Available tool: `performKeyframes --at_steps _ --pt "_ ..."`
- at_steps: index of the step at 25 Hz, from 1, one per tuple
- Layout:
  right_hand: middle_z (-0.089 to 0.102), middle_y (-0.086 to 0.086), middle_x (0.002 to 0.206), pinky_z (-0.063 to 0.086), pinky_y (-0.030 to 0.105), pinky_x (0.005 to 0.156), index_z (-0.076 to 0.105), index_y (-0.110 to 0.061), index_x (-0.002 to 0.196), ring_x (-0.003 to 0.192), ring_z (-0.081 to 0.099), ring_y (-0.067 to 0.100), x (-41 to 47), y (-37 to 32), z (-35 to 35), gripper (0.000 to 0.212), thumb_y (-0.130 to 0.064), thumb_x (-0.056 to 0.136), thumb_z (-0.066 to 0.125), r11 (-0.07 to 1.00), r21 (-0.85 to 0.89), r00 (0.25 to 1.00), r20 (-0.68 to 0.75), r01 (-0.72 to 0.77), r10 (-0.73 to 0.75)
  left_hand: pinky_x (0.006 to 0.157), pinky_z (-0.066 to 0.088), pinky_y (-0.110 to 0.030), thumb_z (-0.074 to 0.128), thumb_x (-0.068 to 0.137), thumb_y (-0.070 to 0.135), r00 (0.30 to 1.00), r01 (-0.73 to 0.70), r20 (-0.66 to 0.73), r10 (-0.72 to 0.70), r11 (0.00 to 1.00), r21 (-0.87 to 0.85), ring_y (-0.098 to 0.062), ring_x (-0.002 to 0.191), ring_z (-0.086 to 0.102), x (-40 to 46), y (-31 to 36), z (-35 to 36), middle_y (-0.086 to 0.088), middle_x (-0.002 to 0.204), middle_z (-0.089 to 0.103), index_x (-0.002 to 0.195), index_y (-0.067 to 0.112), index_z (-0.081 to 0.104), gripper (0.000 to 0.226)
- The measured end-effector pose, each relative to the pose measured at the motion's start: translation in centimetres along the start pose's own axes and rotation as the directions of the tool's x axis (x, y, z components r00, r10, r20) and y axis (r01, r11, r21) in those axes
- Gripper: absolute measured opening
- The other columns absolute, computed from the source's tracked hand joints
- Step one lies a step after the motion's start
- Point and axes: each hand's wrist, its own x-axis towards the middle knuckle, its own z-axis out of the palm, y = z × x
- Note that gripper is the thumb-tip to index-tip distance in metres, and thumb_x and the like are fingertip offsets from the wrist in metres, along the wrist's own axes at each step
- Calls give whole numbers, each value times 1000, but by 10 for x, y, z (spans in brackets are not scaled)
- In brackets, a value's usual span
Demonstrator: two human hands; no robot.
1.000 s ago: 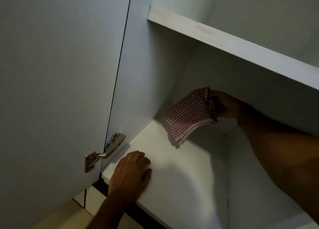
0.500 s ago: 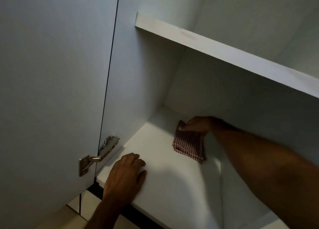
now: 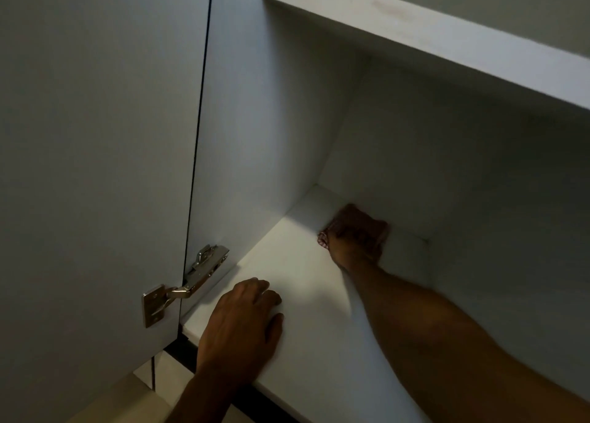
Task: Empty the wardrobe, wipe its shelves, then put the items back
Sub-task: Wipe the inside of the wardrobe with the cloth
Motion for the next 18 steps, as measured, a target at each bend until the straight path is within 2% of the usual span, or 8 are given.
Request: performKeyframes --at_steps 2,4,6,8,10,13,15,18 --pt "36 12 153 25 56 116 36 -25 150 143 30 37 23 -28 -2 83 -70 84 12 989 -4 988 45 149 -149 93 52 -36 46 89 50 1000 1 -7 -1 1000 5 -18 117 64 0 -1 3 6 125 67 110 35 72 37" --pt "28 7 161 21 50 119 28 -30 155 148 23 30 35 -41 0 66 -58 95 27 959 -88 956 140 270 -256 91 54 -36 42 89 51 1000 -19 -21 19 1000 20 -18 115 65 -2 -3 4 6 123 68 108 35 72 39" --pt "30 7 159 26 50 117 29 -28 155 145 28 31 32 -18 -1 67 -55 94 20 925 -184 942 124 331 -313 89 55 -36 41 89 50 999 -39 -35 40 999 25 -18 113 65 -1 -3 3 5 122 68 107 34 72 39" --pt "48 11 144 37 50 107 43 -22 146 132 45 35 17 36 -4 73 -58 88 16 976 -133 985 17 175 -174 86 56 -36 41 88 50 998 -45 -46 46 999 24 -17 110 67 -3 -3 1 6 119 69 104 34 73 39" --pt "53 15 137 33 54 108 47 -16 139 128 49 37 3 79 -19 70 -64 90 38 990 -86 987 -125 -116 105 84 57 -34 41 86 50 997 -42 -63 43 999 20 -16 109 67 -3 -1 -2 7 117 69 102 36 73 38" --pt "17 29 159 4 62 121 13 6 154 148 16 45 -10 71 -36 95 -65 95 35 952 -114 953 -140 -286 269 84 56 -34 43 85 48 995 -47 -85 47 999 -1 -17 108 67 0 1 -2 6 115 69 99 34 73 36" --pt "23 28 158 8 65 118 20 2 153 145 21 45 -15 35 -33 86 -59 95 38 961 -135 966 -127 -240 223 84 55 -33 44 86 46 993 -61 -97 61 998 3 -17 107 66 1 2 -1 5 115 68 100 32 73 36" --pt "21 18 162 0 57 120 21 -7 157 150 20 36 -1 -31 -19 70 -48 101 33 985 -114 981 -130 130 -145 85 56 -33 42 87 47 992 -64 -104 65 998 16 -17 107 67 -1 0 0 5 116 69 102 31 74 38"
